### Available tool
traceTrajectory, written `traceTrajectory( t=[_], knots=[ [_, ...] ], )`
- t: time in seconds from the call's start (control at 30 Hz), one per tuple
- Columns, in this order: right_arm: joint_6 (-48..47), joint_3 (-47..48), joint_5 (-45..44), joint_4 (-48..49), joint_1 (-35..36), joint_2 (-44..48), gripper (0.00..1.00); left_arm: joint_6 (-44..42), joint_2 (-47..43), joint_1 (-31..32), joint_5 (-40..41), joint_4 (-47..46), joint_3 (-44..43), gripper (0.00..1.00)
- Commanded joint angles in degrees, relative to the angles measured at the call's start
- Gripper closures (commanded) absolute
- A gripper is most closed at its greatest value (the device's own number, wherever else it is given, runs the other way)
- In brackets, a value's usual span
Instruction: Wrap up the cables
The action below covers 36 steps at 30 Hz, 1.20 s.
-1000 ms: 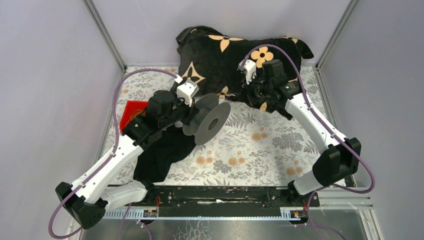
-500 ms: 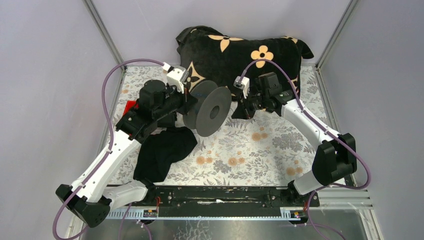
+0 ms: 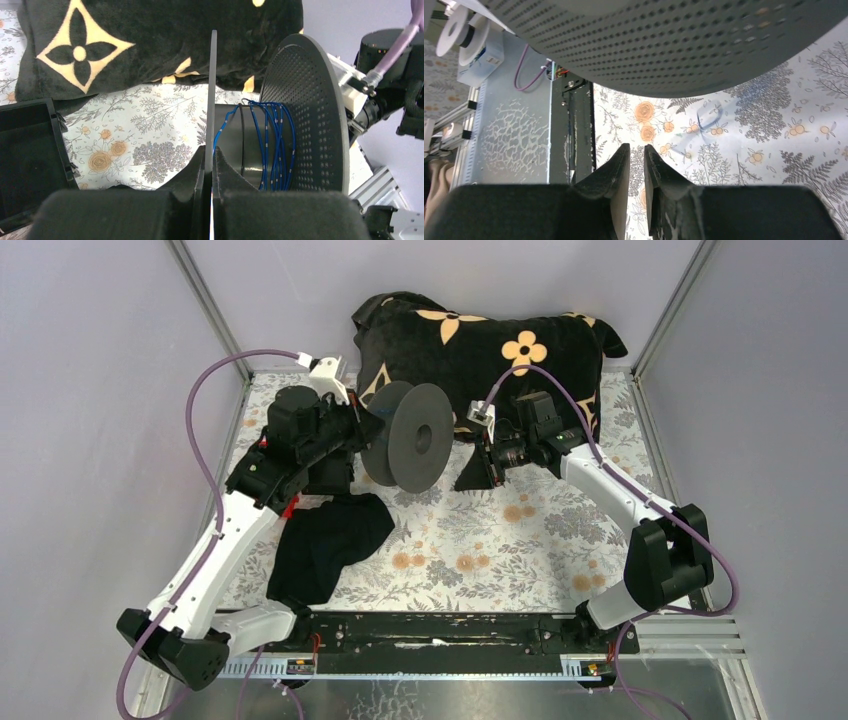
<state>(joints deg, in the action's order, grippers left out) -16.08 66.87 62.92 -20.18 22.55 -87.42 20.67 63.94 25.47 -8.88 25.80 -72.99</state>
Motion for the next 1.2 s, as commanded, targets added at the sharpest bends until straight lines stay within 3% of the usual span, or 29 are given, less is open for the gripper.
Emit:
traceTrajectory(
  t=[0.0,0.23,0.67,0.97,1.17],
  knots=[
    [0.7,0.3,4.9,1.6,-0.1,-0.5,0.76,4.5,0.0,-0.8,2.5,-5.7,-3.5,1.0],
    [3.0,0.0,-0.2,3.5,-0.9,0.3,0.71,4.8,-0.2,-1.0,2.5,-5.9,-3.9,1.0],
    [15.9,-4.7,-10.4,16.7,-6.1,0.5,0.52,5.3,-1.6,-2.1,-2.8,-5.6,-4.1,1.0],
    [25.9,-8.1,-13.1,34.6,-6.2,-4.4,0.34,6.1,-1.3,-2.1,-7.6,-6.0,-4.7,1.0],
    [31.1,-6.8,-11.1,44.4,-6.1,-10.8,0.28,6.7,-1.1,-2.2,-9.0,-6.6,-4.7,1.0]
  ],
)
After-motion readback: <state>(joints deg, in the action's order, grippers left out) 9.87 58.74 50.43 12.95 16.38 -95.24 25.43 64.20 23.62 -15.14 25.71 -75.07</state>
